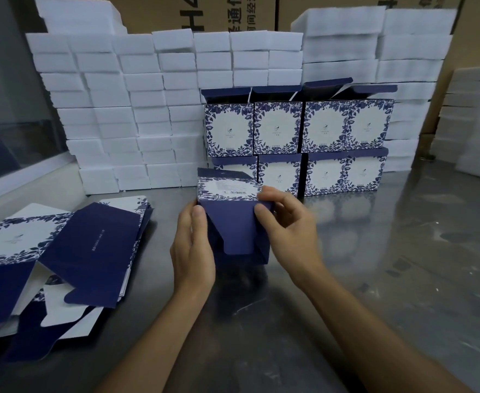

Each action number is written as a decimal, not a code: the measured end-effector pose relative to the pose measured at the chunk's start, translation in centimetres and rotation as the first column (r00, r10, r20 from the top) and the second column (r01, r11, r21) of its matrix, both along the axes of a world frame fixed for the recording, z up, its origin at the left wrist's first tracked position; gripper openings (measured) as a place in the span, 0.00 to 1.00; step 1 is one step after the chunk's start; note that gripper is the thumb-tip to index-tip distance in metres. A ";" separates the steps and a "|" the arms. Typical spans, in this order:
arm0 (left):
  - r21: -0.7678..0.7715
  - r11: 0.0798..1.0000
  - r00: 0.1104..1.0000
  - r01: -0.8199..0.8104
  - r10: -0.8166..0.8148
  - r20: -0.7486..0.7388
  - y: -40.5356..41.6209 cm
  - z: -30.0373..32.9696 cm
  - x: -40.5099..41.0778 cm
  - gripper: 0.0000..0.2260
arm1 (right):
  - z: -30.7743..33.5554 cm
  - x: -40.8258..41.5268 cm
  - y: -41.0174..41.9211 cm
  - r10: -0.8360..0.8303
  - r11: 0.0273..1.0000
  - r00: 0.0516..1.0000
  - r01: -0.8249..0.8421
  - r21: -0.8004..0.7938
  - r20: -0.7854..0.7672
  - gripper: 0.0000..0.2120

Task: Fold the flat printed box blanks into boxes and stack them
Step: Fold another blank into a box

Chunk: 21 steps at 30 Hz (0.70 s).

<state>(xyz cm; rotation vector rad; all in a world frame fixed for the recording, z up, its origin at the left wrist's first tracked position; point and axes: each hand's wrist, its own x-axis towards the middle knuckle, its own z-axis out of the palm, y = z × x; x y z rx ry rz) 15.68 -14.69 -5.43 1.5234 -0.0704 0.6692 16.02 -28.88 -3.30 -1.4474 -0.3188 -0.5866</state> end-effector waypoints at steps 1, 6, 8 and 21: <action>0.006 1.000 1.000 0.009 -0.009 -0.014 0.0 -0.1 0.1 0.20 | -0.1 0.0 0.0 -0.033 0.998 0.999 0.035 -0.052 0.033 0.13; 0.290 0.953 0.996 -0.086 0.092 -0.005 0.3 -0.7 -0.1 0.19 | -1.0 0.4 0.2 -0.137 0.936 0.978 0.180 -0.304 0.158 0.11; 0.389 0.913 0.992 -0.124 0.107 0.065 0.4 -0.7 -0.1 0.16 | -1.3 0.4 0.3 -0.166 0.891 0.970 0.224 -0.394 0.176 0.10; 0.555 0.749 0.915 -0.361 0.169 0.367 0.5 -0.2 -0.3 0.09 | -1.2 -0.9 2.1 -0.323 0.662 0.883 0.467 -0.586 0.340 0.07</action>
